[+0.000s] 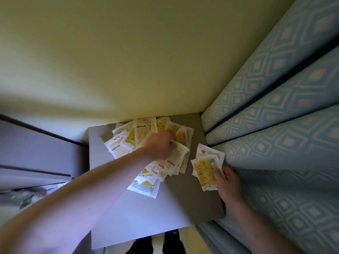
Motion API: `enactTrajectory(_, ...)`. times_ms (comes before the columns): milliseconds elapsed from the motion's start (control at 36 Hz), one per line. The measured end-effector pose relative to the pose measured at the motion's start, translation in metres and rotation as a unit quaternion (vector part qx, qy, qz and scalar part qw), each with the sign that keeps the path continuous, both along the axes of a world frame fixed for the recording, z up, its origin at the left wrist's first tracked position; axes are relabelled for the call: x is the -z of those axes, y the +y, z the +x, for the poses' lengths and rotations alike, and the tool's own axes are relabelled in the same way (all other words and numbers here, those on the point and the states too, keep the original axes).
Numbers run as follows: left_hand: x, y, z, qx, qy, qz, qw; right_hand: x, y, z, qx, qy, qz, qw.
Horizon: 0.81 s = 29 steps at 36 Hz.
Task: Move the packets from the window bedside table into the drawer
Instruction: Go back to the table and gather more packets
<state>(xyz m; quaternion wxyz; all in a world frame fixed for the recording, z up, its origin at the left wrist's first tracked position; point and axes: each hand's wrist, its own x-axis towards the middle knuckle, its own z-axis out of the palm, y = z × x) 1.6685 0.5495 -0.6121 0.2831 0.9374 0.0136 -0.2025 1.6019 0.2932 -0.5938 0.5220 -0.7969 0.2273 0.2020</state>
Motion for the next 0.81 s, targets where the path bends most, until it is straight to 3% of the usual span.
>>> enactTrajectory(306,-0.12,0.031,-0.139,-0.138,-0.028,-0.05,0.989,-0.104,0.016,-0.06,-0.049,0.014,-0.04,0.998)
enactTrajectory(667,-0.239,0.04,-0.311,-0.329,-0.051,-0.043,0.942,-0.206,0.056,-0.132,-0.22,-0.024,-0.014,0.975)
enactTrajectory(806,-0.283,0.019,-0.373,-0.375,-0.041,-0.021,0.926,-0.231,0.07,-0.142,-0.341,-0.043,0.012,0.939)
